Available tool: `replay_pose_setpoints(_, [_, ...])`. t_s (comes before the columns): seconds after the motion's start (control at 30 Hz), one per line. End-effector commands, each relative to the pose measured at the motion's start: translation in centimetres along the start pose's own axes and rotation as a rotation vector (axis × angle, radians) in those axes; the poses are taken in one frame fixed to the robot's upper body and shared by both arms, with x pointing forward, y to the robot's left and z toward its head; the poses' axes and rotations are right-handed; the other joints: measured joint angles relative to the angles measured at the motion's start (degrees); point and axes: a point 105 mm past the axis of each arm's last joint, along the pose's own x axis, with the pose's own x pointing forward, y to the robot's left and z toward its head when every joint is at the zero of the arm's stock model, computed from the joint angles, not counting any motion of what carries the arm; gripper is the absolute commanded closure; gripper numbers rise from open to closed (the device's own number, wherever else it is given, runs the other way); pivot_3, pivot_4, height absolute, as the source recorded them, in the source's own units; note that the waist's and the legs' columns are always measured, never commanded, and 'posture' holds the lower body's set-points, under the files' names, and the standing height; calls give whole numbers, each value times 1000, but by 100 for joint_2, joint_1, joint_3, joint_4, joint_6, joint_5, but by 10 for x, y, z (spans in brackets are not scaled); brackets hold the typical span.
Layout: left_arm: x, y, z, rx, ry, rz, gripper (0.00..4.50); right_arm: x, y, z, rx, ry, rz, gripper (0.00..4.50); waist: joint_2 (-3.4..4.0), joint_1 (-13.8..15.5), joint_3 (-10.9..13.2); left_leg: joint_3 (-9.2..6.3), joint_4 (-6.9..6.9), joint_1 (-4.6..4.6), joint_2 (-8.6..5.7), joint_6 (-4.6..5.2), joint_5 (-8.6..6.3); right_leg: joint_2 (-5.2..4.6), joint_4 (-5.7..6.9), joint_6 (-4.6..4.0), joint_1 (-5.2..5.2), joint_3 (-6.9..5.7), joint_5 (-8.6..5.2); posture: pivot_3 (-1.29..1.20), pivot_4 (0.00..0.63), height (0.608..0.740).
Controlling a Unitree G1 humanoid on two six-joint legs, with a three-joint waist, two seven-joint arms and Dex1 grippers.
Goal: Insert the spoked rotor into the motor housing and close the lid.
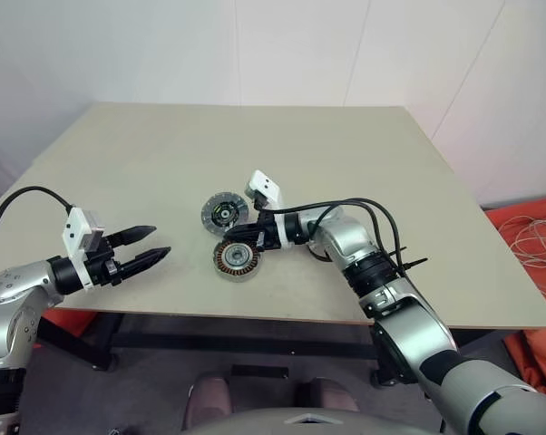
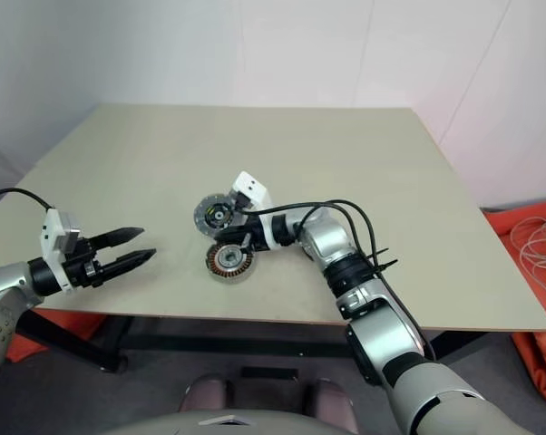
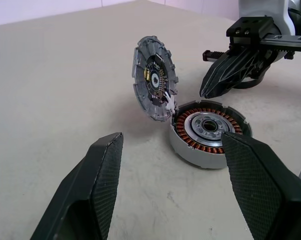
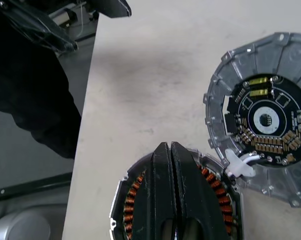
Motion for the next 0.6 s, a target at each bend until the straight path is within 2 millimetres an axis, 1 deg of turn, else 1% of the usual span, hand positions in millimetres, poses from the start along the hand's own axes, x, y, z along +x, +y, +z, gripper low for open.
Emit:
replay_pose_setpoints(0.03, [3, 1, 10, 35, -19, -9, 1160, 1, -2, -6, -58, 52, -23, 4485, 0, -1, 0, 0, 0, 0, 0, 0, 0, 0, 0, 0, 0, 0, 0, 0, 0, 740])
replay_pose_setpoints(0.13, [4, 0, 11, 36, -25, -14, 1160, -2, -7, -43, -91, 221, -50, 4485, -1, 3, -1, 0, 0, 0, 0, 0, 0, -1, -1, 0, 0, 0, -1, 0, 0, 740])
replay_pose_setpoints(0.17, [4, 0, 11, 36, -26, -15, 1160, -4, -10, -51, -82, 251, -67, 4485, 0, 3, 0, 0, 0, 0, 0, 0, 0, -1, -2, 0, 2, 0, -1, 0, 0, 740])
replay_pose_setpoints(0.2, [4, 0, 11, 37, -26, -15, 1160, -5, -12, -55, -69, 259, -79, 4485, 1, -4, 0, 0, 0, 0, -1, 0, 0, -3, -3, 0, 2, 1, -1, 0, 0, 740])
replay_pose_setpoints(0.27, [3, 0, 11, 36, -25, -13, 1160, -6, -13, -54, -50, 248, -85, 4485, 1, -9, 0, 2, 0, 13, -1, 0, 0, -1, -3, 1, 13, 3, -1, 0, 0, 740])
replay_pose_setpoints(0.4, [3, 0, 11, 35, -23, -15, 1160, -5, -12, -37, -50, 177, -75, 4485, 1, -4, 0, 0, 0, 37, 0, 0, 0, -1, -4, 1, 32, 2, -3, 0, 0, 740])
replay_pose_setpoints(0.5, [4, 0, 11, 35, -24, -16, 1160, -2, -8, -11, -33, 50, -43, 4485, 1, -4, 1, 0, 1, 35, 0, 0, 0, -1, -8, 1, 31, 2, -3, 0, 0, 740])
replay_pose_setpoints(0.6, [5, 0, 12, 35, -25, -17, 1160, -3, -2, 23, 25, -120, -4, 4485, 1, -6, 3, 0, 1, 30, 1, 0, 0, 0, -7, 1, 24, 2, -3, 0, 0, 740])
